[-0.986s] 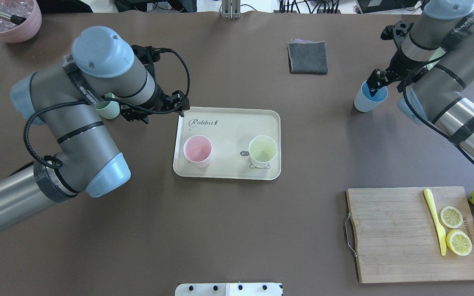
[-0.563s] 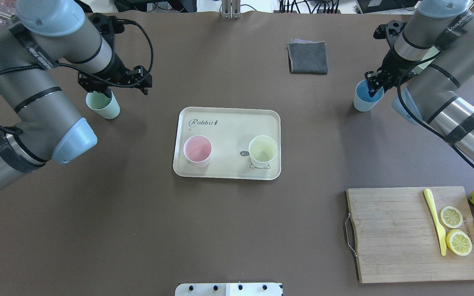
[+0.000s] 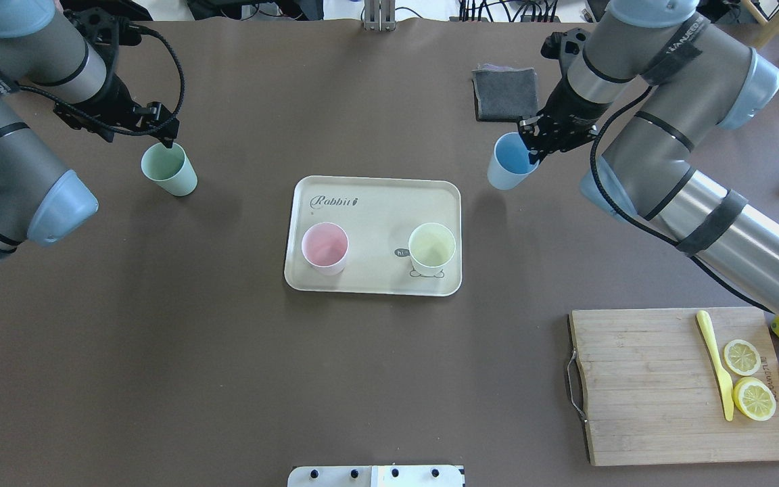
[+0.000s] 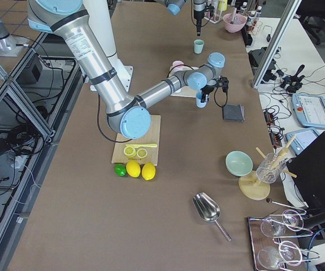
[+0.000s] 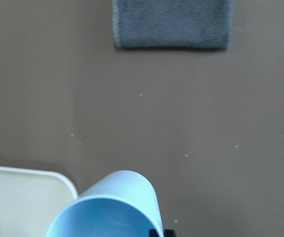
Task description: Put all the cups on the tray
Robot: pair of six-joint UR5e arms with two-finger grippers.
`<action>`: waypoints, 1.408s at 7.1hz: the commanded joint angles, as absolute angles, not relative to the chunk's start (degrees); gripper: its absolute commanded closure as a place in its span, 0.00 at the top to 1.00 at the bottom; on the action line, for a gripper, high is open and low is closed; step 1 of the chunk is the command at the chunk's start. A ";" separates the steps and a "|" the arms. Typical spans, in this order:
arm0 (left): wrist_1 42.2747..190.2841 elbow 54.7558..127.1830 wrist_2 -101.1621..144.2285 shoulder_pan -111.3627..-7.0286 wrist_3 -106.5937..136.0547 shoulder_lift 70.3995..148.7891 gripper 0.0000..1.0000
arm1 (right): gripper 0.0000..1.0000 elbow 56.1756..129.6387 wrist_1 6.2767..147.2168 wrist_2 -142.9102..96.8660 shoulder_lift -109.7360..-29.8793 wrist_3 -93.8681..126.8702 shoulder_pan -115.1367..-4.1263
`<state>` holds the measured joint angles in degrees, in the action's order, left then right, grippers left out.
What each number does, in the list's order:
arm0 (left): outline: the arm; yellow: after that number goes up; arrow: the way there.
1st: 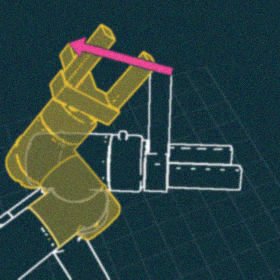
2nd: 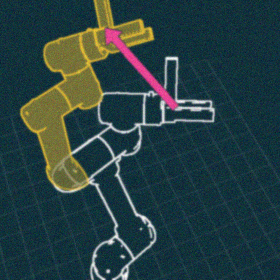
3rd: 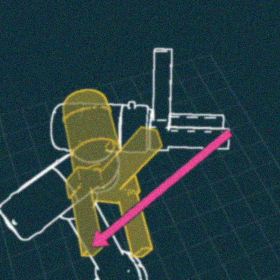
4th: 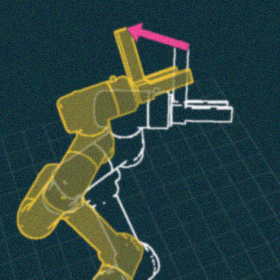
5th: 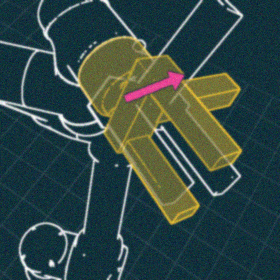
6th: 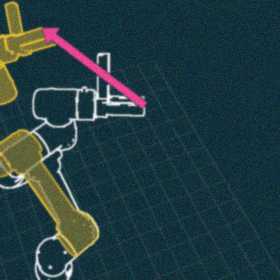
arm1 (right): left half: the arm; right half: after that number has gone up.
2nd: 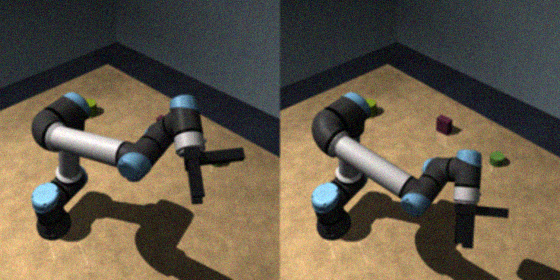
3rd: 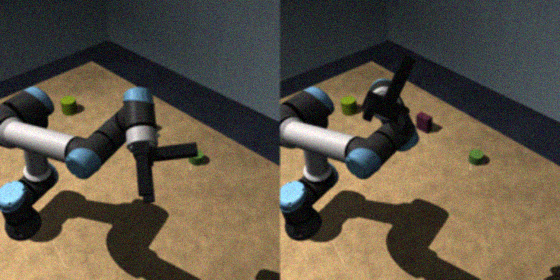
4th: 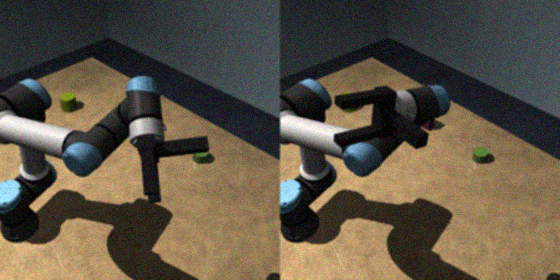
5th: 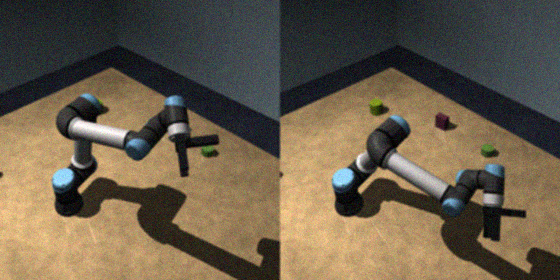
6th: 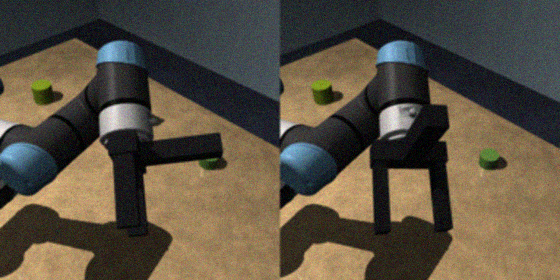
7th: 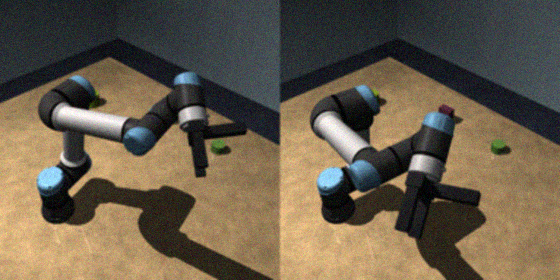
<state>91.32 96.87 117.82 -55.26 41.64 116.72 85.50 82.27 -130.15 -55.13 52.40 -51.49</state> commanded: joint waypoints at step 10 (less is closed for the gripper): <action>109.51 84.64 117.86 -53.09 43.68 113.47 0.74 | 0.00 85.78 84.81 -122.70 -48.16 68.20 -40.08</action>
<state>108.86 84.98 117.87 -53.22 43.80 113.70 86.12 84.20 -123.74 -48.38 68.23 -40.20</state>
